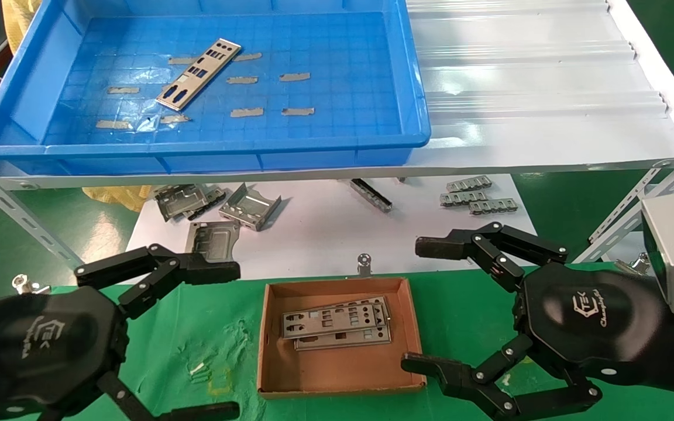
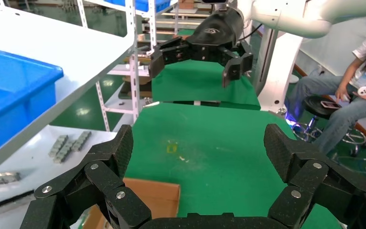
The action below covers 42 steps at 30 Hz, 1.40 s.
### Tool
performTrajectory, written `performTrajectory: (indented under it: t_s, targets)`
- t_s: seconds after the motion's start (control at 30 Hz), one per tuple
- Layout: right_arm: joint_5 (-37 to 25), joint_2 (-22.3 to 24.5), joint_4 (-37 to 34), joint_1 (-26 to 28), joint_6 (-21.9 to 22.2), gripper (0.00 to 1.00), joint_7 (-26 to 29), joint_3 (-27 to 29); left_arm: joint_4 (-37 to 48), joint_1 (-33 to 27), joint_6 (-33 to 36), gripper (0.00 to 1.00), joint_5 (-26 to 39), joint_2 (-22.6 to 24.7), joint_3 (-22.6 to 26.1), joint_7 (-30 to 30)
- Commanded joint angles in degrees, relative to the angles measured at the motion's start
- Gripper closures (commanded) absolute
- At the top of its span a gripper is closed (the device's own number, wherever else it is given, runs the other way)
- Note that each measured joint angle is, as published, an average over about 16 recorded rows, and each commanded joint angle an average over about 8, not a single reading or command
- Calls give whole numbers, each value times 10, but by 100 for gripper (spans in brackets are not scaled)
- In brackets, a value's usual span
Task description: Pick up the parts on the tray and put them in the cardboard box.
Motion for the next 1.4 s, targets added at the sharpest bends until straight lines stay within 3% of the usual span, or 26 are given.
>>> performTrajectory:
  t_s: [0.03,1.4]
  targets:
    - [0,0,0,0,0,0,0,0,-17,6,-1,0,-4,-8,-5,-9]
    - [0,0,0,0,0,0,0,0,9,-3,0,0,3,4,3,2]
